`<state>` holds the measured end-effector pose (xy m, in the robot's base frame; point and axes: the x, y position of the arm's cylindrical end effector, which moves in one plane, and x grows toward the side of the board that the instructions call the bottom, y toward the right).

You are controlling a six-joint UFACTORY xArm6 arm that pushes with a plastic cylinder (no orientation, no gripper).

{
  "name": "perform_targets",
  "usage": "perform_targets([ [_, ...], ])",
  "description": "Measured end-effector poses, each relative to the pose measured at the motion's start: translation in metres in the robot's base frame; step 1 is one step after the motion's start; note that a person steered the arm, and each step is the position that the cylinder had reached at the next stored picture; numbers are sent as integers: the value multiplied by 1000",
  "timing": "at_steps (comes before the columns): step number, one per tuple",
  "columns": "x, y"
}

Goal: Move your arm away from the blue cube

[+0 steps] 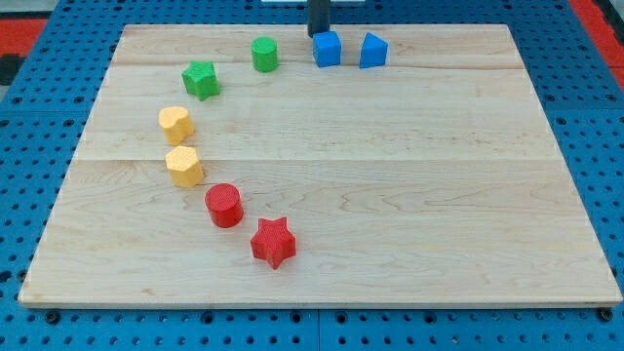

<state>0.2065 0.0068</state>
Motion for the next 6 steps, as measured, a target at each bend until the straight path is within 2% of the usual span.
perform_targets([
  [2,-13,-10],
  [4,-13,-136],
  [6,-13,-136],
])
